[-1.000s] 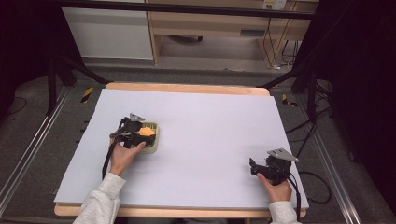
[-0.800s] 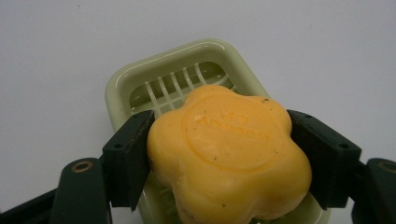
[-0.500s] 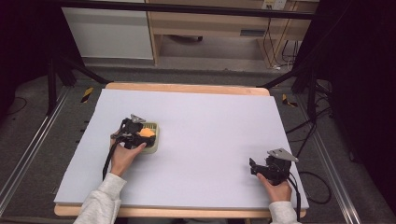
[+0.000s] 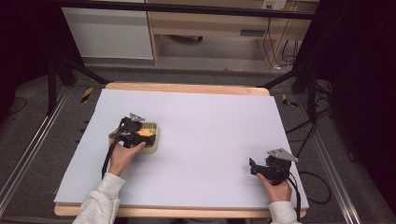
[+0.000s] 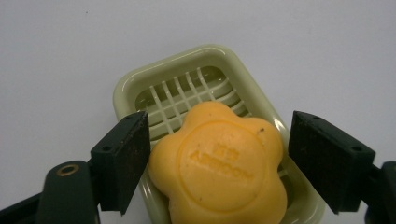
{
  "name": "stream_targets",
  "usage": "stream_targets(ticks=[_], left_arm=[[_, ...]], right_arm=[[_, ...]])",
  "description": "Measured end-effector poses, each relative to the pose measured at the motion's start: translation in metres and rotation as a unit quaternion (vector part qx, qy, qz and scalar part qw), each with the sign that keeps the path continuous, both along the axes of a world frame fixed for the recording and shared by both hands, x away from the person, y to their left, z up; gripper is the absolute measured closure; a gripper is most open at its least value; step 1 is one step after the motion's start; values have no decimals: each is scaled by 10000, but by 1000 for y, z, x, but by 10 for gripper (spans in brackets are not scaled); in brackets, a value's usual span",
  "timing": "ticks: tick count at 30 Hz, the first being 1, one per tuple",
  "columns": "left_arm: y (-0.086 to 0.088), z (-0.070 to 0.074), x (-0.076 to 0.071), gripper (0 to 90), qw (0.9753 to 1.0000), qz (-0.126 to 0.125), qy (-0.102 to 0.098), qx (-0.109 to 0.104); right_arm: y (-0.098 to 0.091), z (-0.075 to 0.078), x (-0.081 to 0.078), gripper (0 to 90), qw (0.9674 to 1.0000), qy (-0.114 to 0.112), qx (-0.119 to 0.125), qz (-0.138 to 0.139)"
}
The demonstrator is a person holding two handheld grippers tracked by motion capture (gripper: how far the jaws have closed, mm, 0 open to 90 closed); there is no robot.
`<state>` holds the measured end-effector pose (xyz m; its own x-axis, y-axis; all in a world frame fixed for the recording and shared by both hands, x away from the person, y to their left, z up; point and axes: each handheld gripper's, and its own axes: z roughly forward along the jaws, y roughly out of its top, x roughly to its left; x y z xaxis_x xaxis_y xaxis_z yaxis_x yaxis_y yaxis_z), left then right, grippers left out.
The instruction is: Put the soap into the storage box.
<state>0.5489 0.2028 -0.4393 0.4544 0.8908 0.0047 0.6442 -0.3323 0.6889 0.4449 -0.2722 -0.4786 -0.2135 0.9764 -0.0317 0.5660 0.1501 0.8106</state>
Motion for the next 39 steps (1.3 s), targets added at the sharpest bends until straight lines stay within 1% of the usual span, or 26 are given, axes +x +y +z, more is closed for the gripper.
stream_targets(ticks=[1,4,6,11,14,15,17,18,19,24,25,27,28,29,30,33,34,36,38,39], left_arm=[[0,2,-1,206,10000,6,-71,-59],[0,5,-3,202,9999,-29,-86,-58],[0,8,-5,200,9999,-63,-117,-100],[0,10,-9,200,9998,-104,-156,-105],[0,12,-14,199,9997,-135,-203,-78],[1,13,-16,198,9997,-152,-191,-67],[3,14,-20,197,9996,-140,-252,-82],[4,14,-22,199,9995,-153,-280,-87],[6,15,-25,201,9993,-142,-310,-136],[14,15,-33,207,9991,-100,-349,-226],[17,13,-37,207,9991,-69,-358,-228],[18,13,-38,208,9990,-42,-370,-242],[21,11,-43,208,9986,-21,-429,-307],[21,11,-43,211,9986,-21,-429,-307],[23,10,-47,211,9984,-17,-486,-277],[28,7,-55,214,9981,-17,-543,-281],[31,7,-58,217,9979,4,-578,-281],[37,5,-63,228,9975,49,-612,-358],[49,2,-71,229,9968,108,-677,-413],[49,2,-71,231,9968,108,-677,-413]], right_arm=[[0,0,0,60,10000,0,3,2],[0,0,0,60,10000,-5,-5,-3],[0,0,0,60,10000,-7,-3,-5],[0,0,-1,60,10000,-7,2,2],[-1,0,-1,60,10000,-4,34,-13],[-1,0,-1,60,10000,-1,37,-17],[-1,0,-1,60,10000,3,38,-18],[-1,0,-1,61,10000,2,37,-25],[-1,0,-1,60,10000,-1,35,-27],[-2,-1,-2,61,10000,23,55,-19],[-1,-1,-3,61,10000,22,70,-33],[-2,-1,-3,61,10000,25,72,-22],[-2,-1,-3,60,10000,30,85,-37],[-2,-1,-3,60,10000,30,85,-37],[-3,-1,-3,60,10000,15,82,-43],[-3,-2,-4,60,9999,25,81,-61],[-3,-2,-4,60,9999,36,70,-73],[-4,-3,-5,60,9999,35,38,-86],[-7,-3,-6,60,9999,36,38,-139],[-7,-4,-7,60,9999,40,49,-145]])
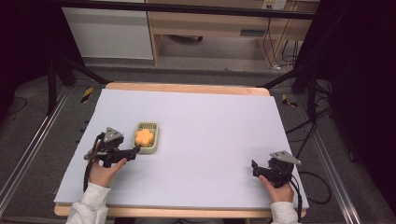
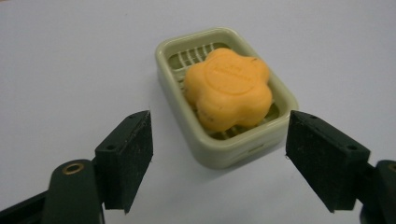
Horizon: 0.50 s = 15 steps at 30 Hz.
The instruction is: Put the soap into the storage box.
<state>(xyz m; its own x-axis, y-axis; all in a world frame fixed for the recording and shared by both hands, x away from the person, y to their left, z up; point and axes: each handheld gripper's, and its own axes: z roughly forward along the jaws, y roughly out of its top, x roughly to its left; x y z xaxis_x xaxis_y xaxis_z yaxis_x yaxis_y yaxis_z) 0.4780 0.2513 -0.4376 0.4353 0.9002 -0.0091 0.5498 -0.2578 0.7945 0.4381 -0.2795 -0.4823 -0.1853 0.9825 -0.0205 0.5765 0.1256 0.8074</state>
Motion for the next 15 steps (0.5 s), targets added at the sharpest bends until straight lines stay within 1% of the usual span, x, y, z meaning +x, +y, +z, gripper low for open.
stream_targets(ticks=[1,2,4,7,9,12,14,15], left_arm=[[6,-4,-4,232,10000,43,-36,-10],[10,-7,-7,232,10000,89,-31,-19],[13,-10,-8,232,9999,102,-23,-6],[22,-19,-11,231,9999,145,61,-32],[29,-23,-12,230,9998,168,92,0],[36,-29,-16,232,9996,272,101,-11],[41,-33,-19,232,9994,318,121,12],[46,-36,-20,231,9992,350,186,73]], right_arm=[[-1,0,-1,59,10000,17,5,-15],[-1,-1,-1,60,10000,18,16,-19],[-1,-1,-1,60,10000,33,-9,-25],[-1,-2,-2,60,10000,40,8,-48],[-1,-3,-2,60,10000,47,-7,-42],[-2,-3,-3,60,9999,83,8,-62],[-3,-3,-3,58,9999,63,48,-90],[-3,-3,-3,59,9999,53,48,-102]])
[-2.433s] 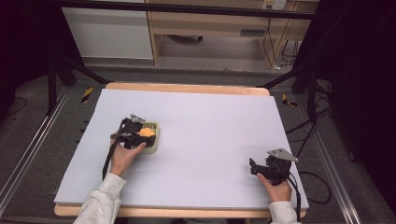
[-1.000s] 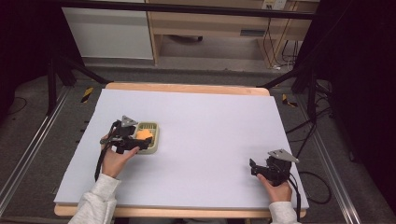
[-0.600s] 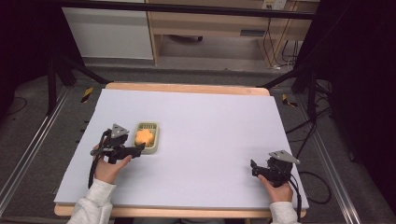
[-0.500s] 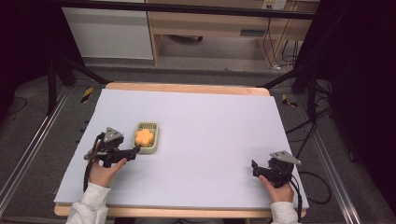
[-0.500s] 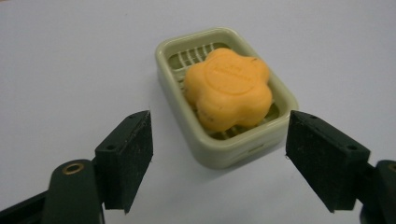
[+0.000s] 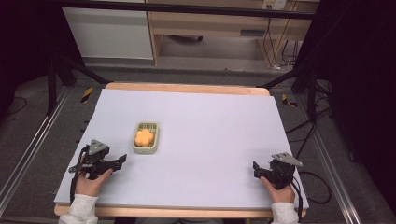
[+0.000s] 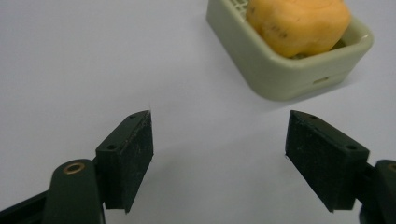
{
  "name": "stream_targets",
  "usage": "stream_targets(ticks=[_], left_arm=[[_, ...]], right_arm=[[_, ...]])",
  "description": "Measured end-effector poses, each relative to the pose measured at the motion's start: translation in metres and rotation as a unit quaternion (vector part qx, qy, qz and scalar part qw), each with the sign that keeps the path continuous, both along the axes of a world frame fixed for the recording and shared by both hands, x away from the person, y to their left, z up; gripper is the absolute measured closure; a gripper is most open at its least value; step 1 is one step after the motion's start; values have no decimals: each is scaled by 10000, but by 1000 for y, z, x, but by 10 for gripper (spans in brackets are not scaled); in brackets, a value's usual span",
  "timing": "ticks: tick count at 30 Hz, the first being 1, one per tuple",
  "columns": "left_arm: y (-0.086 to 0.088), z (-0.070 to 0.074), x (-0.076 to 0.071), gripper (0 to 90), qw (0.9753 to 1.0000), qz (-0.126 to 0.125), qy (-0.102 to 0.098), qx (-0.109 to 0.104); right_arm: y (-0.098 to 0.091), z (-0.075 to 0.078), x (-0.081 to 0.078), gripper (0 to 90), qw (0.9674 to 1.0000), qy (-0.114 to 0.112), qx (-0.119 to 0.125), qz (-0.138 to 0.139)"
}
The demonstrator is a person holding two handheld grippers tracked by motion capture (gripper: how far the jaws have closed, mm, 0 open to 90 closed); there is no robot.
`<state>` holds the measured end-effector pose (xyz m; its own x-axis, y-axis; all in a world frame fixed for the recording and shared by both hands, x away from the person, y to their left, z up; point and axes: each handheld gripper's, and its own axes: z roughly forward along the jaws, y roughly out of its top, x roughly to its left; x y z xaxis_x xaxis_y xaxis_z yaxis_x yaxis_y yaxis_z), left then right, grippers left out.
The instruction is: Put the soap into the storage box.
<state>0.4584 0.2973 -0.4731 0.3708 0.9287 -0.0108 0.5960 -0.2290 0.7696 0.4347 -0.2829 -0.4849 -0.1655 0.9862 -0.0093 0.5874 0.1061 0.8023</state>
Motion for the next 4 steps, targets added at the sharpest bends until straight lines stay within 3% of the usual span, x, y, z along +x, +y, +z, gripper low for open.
stream_targets(ticks=[4], left_arm=[[8,-3,1,223,9999,74,76,51]], right_arm=[[0,-1,0,59,10000,6,-32,-20]])
